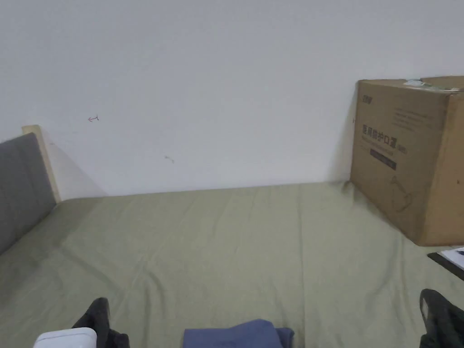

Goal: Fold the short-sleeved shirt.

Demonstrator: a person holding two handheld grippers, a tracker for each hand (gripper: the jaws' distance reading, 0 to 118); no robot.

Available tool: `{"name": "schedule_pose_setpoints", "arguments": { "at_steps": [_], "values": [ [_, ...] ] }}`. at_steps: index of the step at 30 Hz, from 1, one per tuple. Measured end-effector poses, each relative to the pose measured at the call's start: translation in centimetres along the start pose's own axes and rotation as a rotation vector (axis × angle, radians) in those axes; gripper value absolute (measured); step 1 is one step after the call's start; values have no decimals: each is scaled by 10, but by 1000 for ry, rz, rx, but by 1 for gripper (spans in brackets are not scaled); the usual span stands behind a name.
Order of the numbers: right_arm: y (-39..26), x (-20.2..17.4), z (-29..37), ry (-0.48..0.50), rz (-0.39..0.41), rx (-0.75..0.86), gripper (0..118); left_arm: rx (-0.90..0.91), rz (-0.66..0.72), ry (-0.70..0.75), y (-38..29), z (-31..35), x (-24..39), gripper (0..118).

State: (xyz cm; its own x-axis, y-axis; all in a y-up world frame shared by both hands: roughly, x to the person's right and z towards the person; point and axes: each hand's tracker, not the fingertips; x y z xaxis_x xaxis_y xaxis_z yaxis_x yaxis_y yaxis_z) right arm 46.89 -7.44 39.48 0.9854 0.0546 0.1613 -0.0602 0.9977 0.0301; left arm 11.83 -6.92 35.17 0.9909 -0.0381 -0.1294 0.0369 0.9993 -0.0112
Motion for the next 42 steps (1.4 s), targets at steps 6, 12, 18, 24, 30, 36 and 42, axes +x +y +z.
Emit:
{"name": "schedule_pose_setpoints", "arguments": {
  "at_steps": [6,12,18,24,30,36,42],
  "values": [
    [10,2,1,-5,-29,3,0,-26,61,4,8,-3,-10,0],
    [42,-14,-49,142,-200,-42,0,-38,95,-1,16,-9,-31,0],
    [-22,-84,-194,548,-72,-874,0,-181,134,-14,-10,-32,-45,0],
    [-128,-126,-232,502,44,-1191,0,-385,178,-68,-43,-74,-64,0],
    [-146,-119,-223,501,-10,-1161,0,-808,462,-385,-93,-164,-69,0],
    [-152,-108,-216,517,-71,-1119,0,-1089,1012,-798,-173,-241,-67,77],
    [-153,-113,-212,523,-44,-1094,0,-1307,1071,-823,-212,-279,-51,118]
  ]
}}
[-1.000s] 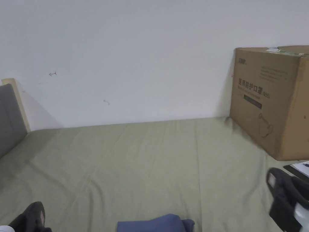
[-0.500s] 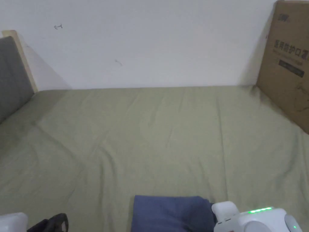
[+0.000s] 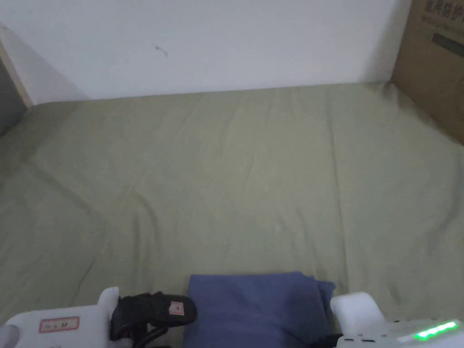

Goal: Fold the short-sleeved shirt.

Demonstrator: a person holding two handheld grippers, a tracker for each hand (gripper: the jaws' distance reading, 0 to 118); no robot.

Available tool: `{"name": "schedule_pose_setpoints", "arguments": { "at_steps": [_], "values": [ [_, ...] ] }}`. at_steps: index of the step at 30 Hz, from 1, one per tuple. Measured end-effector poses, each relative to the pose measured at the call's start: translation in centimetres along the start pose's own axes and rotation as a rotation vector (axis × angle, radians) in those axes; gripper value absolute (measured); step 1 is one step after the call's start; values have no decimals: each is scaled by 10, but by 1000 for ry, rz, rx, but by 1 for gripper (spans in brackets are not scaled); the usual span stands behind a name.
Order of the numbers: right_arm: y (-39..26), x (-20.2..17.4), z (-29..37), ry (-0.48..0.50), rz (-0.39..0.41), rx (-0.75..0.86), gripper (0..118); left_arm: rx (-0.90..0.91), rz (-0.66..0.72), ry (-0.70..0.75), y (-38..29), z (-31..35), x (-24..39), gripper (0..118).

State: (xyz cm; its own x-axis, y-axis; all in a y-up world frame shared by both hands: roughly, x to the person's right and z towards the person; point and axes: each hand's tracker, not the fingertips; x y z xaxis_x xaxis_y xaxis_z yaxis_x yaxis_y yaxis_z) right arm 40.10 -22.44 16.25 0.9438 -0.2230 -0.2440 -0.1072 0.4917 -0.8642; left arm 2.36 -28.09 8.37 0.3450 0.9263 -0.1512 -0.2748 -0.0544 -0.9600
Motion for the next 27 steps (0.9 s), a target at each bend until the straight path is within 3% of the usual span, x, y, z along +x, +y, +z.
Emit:
{"name": "schedule_pose_setpoints", "arguments": {
  "at_steps": [4,6,8,9,10,11,13,14,16,21,24,27],
  "values": [
    [-4,-2,-1,-10,37,19,0,-152,36,-195,6,-35,3,118],
    [-5,-1,-1,-8,40,25,0,-190,28,-149,3,-55,7,118],
    [-5,2,0,2,30,29,0,-192,-72,-98,3,-61,15,116],
    [-5,3,0,8,24,30,0,-175,-104,-38,2,-60,20,106],
    [-6,5,1,15,17,33,0,-159,-134,18,1,-58,25,77],
    [-6,7,0,24,5,38,0,-111,-168,120,-1,-56,28,19],
    [-8,10,2,66,-30,62,0,-110,-185,234,-7,-55,25,19],
    [-8,10,3,51,-33,56,0,-110,-170,169,-11,-52,27,19],
    [-9,8,10,61,-32,82,0,-72,-222,200,-14,-48,40,19],
    [-6,-16,38,35,71,146,0,30,-349,257,-40,15,74,19],
    [-4,-34,43,30,103,141,0,57,-410,442,-33,80,78,19],
    [-4,-53,38,51,117,104,0,90,-475,721,-10,153,75,19]
  ]
}}
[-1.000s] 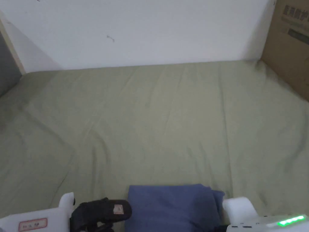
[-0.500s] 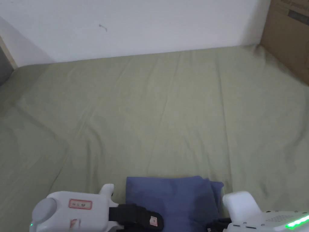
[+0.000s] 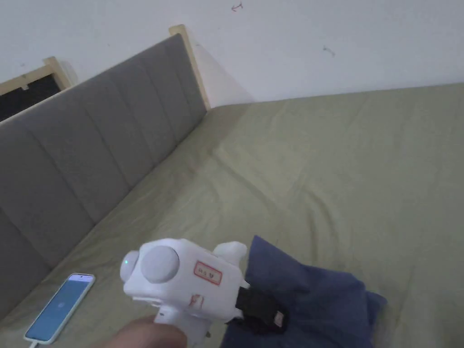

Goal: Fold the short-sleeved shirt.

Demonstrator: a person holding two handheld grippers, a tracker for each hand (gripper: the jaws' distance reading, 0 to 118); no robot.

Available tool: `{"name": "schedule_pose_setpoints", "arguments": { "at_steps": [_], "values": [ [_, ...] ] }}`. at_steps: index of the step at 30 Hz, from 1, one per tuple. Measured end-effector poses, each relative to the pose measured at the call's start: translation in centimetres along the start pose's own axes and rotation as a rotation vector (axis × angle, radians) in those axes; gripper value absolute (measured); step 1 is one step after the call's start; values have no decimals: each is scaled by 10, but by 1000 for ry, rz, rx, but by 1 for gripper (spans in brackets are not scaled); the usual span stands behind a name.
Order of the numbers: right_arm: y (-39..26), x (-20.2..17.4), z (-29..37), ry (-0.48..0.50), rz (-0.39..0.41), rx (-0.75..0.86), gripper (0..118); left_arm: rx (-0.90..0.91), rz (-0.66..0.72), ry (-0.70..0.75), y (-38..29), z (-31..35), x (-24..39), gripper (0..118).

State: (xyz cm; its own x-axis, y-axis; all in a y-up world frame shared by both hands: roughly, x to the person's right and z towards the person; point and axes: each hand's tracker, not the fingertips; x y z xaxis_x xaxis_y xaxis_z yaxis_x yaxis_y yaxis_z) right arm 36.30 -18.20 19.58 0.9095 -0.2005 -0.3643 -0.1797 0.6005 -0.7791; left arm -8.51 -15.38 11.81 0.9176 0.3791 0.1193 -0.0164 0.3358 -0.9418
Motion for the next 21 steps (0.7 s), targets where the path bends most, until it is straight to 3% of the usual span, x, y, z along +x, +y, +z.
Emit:
{"name": "schedule_pose_setpoints", "arguments": {
  "at_steps": [3,6,9,10,13,14,18,20,21],
  "values": [
    [-2,-20,-10,26,26,-38,0,-22,-25,276,18,29,-52,19],
    [-3,-35,-18,43,54,-74,0,-85,-135,580,30,31,-85,19],
    [-2,-45,-23,43,69,-99,0,-119,-103,608,31,22,-113,23],
    [-2,-46,-23,44,71,-104,0,-114,-89,606,31,18,-116,33],
    [1,-48,-19,51,70,-108,0,-113,-170,768,27,9,-113,107],
    [2,-48,-17,50,69,-105,0,-93,-209,829,25,9,-109,116],
    [5,-42,-7,20,70,-79,0,73,-275,1132,21,24,-76,115],
    [6,-38,-1,3,54,-65,0,168,-264,1110,13,32,-50,115],
    [6,-35,4,-1,42,-55,0,207,-230,1026,7,36,-38,115]
  ]
}}
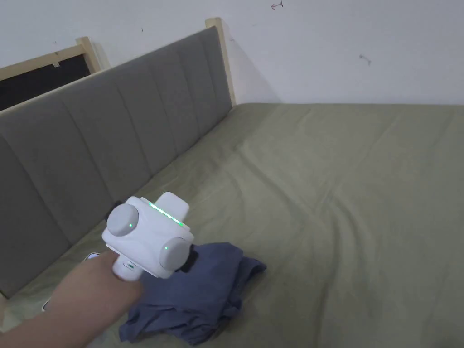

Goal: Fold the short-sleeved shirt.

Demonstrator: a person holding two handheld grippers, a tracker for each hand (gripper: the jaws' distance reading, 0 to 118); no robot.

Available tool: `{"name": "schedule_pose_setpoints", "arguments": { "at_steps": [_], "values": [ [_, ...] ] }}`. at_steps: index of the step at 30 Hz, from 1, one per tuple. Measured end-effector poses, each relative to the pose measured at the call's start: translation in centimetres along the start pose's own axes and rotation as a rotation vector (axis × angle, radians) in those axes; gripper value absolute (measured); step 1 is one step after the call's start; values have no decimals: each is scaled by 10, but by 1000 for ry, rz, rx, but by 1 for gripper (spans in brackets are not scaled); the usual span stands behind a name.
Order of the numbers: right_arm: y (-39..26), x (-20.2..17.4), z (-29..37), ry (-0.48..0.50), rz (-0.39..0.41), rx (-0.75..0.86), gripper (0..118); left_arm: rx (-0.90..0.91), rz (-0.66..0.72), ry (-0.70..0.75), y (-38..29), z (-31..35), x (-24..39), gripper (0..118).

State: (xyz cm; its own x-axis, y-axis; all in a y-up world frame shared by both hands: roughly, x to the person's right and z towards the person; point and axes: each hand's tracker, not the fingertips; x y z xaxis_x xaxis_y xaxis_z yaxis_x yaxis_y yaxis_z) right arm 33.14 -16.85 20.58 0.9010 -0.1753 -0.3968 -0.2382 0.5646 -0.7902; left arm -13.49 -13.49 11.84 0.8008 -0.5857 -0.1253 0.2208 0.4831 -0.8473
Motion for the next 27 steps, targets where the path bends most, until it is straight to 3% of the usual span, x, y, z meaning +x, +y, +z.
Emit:
{"name": "schedule_pose_setpoints", "arguments": {
  "at_steps": [1,2,3,4,5,6,7,12,17,21,24,27],
  "values": [
    [-1,3,6,-6,-14,20,0,9,54,-99,0,14,8,114],
    [-1,5,12,-12,-26,43,0,-8,98,-307,0,29,17,108],
    [-2,9,20,-18,-33,63,0,-35,143,-491,-1,43,31,93],
    [-2,12,27,-29,-42,78,0,-47,188,-614,-2,55,43,68],
    [-2,16,36,-43,-55,95,0,-24,241,-726,-5,70,58,30],
    [-2,20,44,-52,-67,102,0,-9,287,-787,-6,83,74,7],
    [-2,24,52,-58,-78,108,0,-1,304,-814,-7,95,88,3],
    [-7,46,103,-103,-143,174,0,242,305,-850,-13,174,145,0],
    [-23,57,174,-165,-186,326,0,400,509,-1016,-5,244,126,0],
    [-35,49,239,-192,-168,575,0,618,572,-882,-10,305,92,0],
    [-44,38,282,-226,-147,787,0,775,631,-867,-28,345,74,0],
    [-57,24,307,-284,-111,971,0,911,611,-744,-47,377,72,0]
  ]
}}
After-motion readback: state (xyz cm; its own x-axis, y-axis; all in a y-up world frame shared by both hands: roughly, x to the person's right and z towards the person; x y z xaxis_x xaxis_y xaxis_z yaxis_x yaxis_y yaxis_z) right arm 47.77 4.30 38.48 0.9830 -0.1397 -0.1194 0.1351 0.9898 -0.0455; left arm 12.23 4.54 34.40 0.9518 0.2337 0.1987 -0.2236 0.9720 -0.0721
